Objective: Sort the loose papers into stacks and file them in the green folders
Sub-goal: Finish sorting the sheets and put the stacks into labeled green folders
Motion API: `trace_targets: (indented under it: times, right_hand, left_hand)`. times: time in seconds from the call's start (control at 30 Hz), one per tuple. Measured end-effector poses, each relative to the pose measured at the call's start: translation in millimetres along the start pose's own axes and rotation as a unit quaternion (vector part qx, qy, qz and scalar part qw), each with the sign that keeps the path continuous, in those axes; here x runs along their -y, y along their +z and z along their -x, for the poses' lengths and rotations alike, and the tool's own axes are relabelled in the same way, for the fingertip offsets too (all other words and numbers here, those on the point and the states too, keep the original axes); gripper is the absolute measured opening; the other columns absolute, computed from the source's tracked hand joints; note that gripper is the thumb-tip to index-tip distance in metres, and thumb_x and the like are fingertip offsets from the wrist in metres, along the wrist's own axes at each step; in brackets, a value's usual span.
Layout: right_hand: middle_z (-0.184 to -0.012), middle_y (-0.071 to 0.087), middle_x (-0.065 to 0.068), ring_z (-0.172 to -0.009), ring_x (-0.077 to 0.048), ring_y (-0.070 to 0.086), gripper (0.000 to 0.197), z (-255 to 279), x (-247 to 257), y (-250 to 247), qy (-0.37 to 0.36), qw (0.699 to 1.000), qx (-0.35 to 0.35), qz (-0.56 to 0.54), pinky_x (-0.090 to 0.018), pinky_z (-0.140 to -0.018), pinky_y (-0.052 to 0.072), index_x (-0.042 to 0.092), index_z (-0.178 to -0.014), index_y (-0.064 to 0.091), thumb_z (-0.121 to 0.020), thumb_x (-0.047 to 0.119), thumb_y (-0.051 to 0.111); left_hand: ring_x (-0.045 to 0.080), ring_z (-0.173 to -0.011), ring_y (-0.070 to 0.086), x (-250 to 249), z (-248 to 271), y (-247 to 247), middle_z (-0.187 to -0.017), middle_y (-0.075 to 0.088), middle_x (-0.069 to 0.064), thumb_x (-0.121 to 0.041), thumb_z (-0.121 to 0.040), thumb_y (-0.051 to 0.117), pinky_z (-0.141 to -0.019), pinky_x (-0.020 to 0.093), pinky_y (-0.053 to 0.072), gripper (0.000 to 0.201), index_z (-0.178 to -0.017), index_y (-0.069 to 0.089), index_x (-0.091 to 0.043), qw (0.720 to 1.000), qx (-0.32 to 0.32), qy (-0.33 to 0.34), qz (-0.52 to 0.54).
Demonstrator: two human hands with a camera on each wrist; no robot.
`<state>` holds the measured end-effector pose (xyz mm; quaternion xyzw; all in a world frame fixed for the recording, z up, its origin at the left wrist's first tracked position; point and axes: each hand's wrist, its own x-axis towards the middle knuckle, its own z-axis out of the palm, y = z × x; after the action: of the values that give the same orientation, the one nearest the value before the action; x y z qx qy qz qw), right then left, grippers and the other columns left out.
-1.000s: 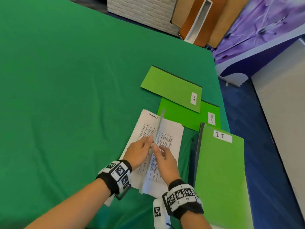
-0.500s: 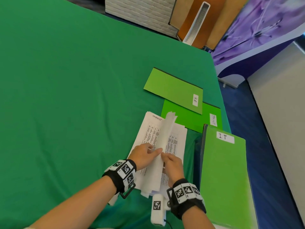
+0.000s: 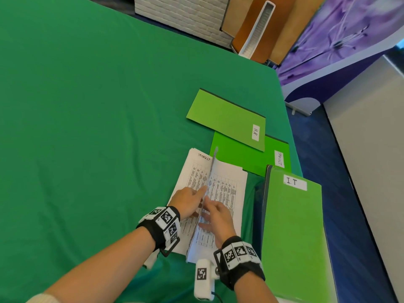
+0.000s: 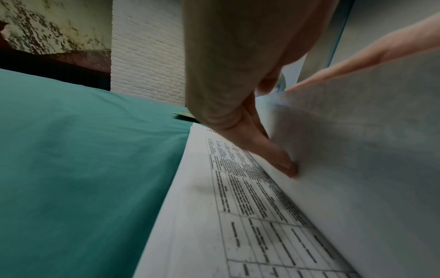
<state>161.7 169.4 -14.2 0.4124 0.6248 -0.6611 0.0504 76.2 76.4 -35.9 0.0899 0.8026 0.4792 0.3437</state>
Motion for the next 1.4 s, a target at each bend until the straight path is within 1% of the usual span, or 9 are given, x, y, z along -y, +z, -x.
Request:
trace_targets:
  times: [0.2, 0.4, 0.57, 0.73, 0.87, 0.97, 1.13, 1.27, 1.4]
  right_hand:
    - [-0.094, 0.068, -0.005, -0.083, -0.019, 0.067, 0.024, -10, -6, 0, -0.079, 0.986, -0.066, 0.129, -0.030, -0.071, 0.058, 0.021, -0.112, 0.052, -0.092, 0.029, 0.062]
    - [-0.071, 0.056, 0.007, -0.068, -0.015, 0.057, 0.045, -15, -9, -19, -0.148, 0.952, -0.216, 0.156, -0.028, -0.072, 0.046, 0.026, -0.134, 0.039, -0.095, 0.007, 0.050]
    - [-0.076, 0.063, 0.007, -0.074, -0.018, 0.064, 0.049, -12, -3, -24, -0.206, 0.935, -0.222, 0.182, -0.041, -0.076, 0.055, 0.036, -0.131, 0.035, -0.093, 0.011, 0.055]
    - [-0.090, 0.063, 0.002, -0.078, -0.018, 0.062, 0.053, -12, 2, -14, -0.238, 0.921, -0.194, 0.241, -0.030, -0.074, 0.049, 0.036, -0.139, 0.035, -0.096, 0.007, 0.047]
    - [-0.096, 0.063, 0.005, -0.096, -0.018, 0.062, 0.020, -13, 6, -12, -0.193, 0.935, -0.153, 0.255, -0.023, -0.081, 0.043, 0.022, -0.113, 0.063, -0.098, 0.026, 0.050]
    - [-0.097, 0.062, 0.009, -0.096, -0.011, 0.056, 0.034, -14, 8, -8, -0.146, 0.956, -0.138, 0.215, -0.026, -0.088, 0.044, 0.023, -0.107, 0.065, -0.090, 0.052, 0.058]
    - [-0.087, 0.062, 0.001, -0.088, -0.020, 0.057, 0.019, -23, 3, -17, -0.136, 0.946, -0.159, 0.247, -0.026, -0.078, 0.042, 0.011, -0.090, 0.065, -0.095, 0.027, 0.056]
    - [-0.085, 0.058, -0.004, -0.083, -0.023, 0.054, 0.020, -23, 2, -29, -0.106, 0.939, -0.231, 0.232, -0.030, -0.082, 0.046, 0.003, -0.105, 0.062, -0.098, 0.018, 0.051]
    - [-0.081, 0.054, 0.001, -0.076, -0.023, 0.055, 0.060, -14, 4, -29, -0.150, 0.938, -0.241, 0.197, -0.029, -0.076, 0.044, 0.029, -0.146, 0.027, -0.095, 0.002, 0.045]
  left_hand:
    - [0.020, -0.057, 0.041, -1, -7, -3, -0.058, 0.043, 0.002, -0.020, -0.099, 0.044, -0.058, 0.030, 0.034, 0.043, -0.058, 0.040, -0.012, 0.998, -0.003, 0.016, -0.054]
    - [0.016, -0.055, 0.035, 6, -11, -22, -0.060, 0.034, -0.001, -0.020, -0.101, 0.045, -0.053, 0.027, 0.025, 0.044, -0.059, 0.033, -0.014, 0.999, -0.008, -0.027, -0.017]
    - [0.021, -0.067, 0.053, 16, -16, -25, -0.073, 0.055, 0.009, -0.028, -0.098, 0.053, -0.065, 0.031, 0.045, 0.034, -0.072, 0.055, -0.006, 0.999, -0.002, -0.043, 0.011]
    - [0.031, -0.084, 0.069, 15, -15, -15, -0.090, 0.072, 0.014, -0.031, -0.092, 0.064, -0.079, 0.045, 0.056, 0.032, -0.094, 0.070, 0.001, 0.999, -0.011, -0.016, 0.037]
    - [0.018, -0.079, 0.068, 9, -10, -7, -0.083, 0.071, 0.000, -0.027, -0.088, 0.070, -0.073, 0.030, 0.056, 0.014, -0.088, 0.070, -0.013, 0.997, -0.014, 0.008, 0.077]
    - [0.016, -0.074, 0.068, 6, -7, -2, -0.079, 0.072, -0.001, -0.027, -0.084, 0.074, -0.068, 0.030, 0.055, 0.012, -0.082, 0.070, -0.016, 0.993, -0.005, 0.030, 0.110]
    - [0.019, -0.083, 0.070, 9, -6, 0, -0.088, 0.074, 0.003, -0.019, -0.086, 0.073, -0.078, 0.036, 0.057, 0.013, -0.093, 0.069, -0.010, 0.993, 0.046, 0.050, 0.101]
    - [0.023, -0.079, 0.066, 19, -13, -8, -0.089, 0.071, 0.013, -0.024, -0.086, 0.071, -0.079, 0.041, 0.056, 0.019, -0.089, 0.067, -0.005, 0.995, -0.003, 0.016, 0.097]
    - [0.026, -0.088, 0.069, 22, -15, -12, -0.095, 0.072, 0.009, -0.015, -0.091, 0.066, -0.082, 0.039, 0.056, 0.007, -0.092, 0.067, -0.008, 0.994, -0.009, -0.002, 0.107]
